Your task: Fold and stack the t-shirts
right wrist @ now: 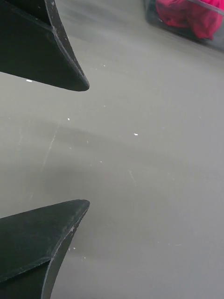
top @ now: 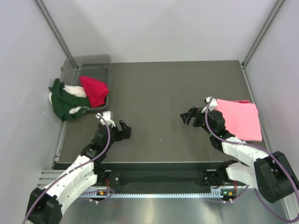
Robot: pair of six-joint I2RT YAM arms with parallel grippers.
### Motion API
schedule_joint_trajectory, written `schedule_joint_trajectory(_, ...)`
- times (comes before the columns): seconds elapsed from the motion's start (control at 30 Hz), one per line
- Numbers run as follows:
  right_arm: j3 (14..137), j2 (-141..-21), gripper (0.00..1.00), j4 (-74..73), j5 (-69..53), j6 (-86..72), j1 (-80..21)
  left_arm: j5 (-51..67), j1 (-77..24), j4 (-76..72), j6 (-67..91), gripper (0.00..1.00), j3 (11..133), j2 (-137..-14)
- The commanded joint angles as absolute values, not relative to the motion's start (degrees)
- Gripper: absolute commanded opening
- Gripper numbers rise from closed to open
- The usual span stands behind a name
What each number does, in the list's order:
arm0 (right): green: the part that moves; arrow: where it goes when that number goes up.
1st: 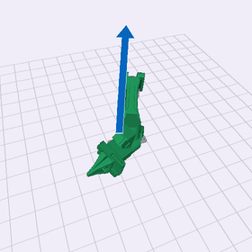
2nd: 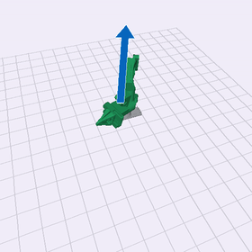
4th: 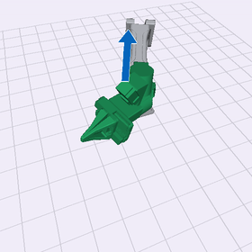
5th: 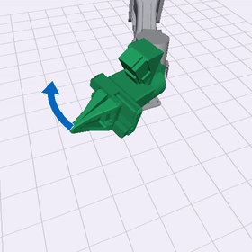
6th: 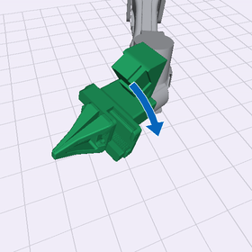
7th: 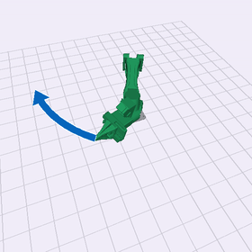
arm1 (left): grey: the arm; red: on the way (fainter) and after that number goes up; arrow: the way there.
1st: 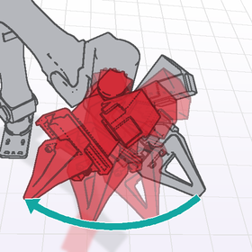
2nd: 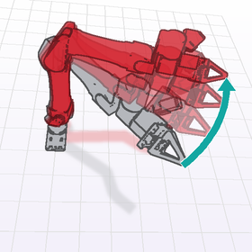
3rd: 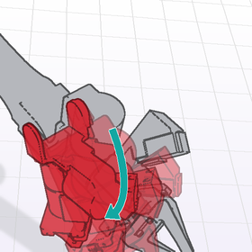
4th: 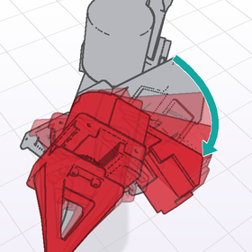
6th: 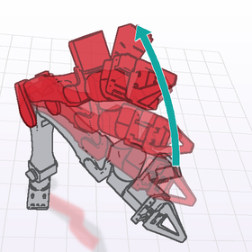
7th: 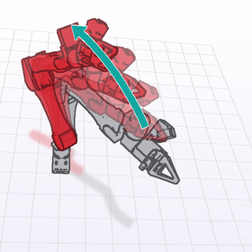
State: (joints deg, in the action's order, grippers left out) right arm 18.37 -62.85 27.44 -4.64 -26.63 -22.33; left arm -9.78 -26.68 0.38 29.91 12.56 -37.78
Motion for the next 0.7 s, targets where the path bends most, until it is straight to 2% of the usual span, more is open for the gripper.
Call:
schedule_joint_trajectory(0.0, 18.55, -61.44, 1.0, 29.1, -1.77, -27.07, -21.8, -4.52, -26.54, -1.76, 28.48, 0.98, 14.58, -37.27)
schedule_joint_trajectory(0.17, 20.38, -62.66, 1.0, 26.55, -0.35, -27.25, -21.8, -9.84, -26.54, 3.85, 35.33, 0.98, 20.8, -35.86)
schedule_joint_trajectory(0.33, 20.74, -62.84, 1.0, 26.01, -0.35, -27.16, -21.71, -4.92, -26.54, 12.3, 37.0, 0.98, 32.07, -34.19)
schedule_joint_trajectory(0.47, 20.57, -62.58, 1.0, 25.93, -0.35, -27.42, -21.8, -17.62, -26.54, 19.04, 40.15, 0.98, 35.94, -32.95)
schedule_joint_trajectory(0.5, 20.57, -62.49, 1.0, 25.93, -0.35, -27.42, -21.71, -26.89, -26.46, 23.25, 41.73, 0.98, 39.69, -33.92)
schedule_joint_trajectory(0.67, 20.3, -61.44, 1.0, 25.75, -0.35, -27.33, -21.71, -35.94, -23.75, 38.83, 42.45, 0.99, 54.19, -47.53)
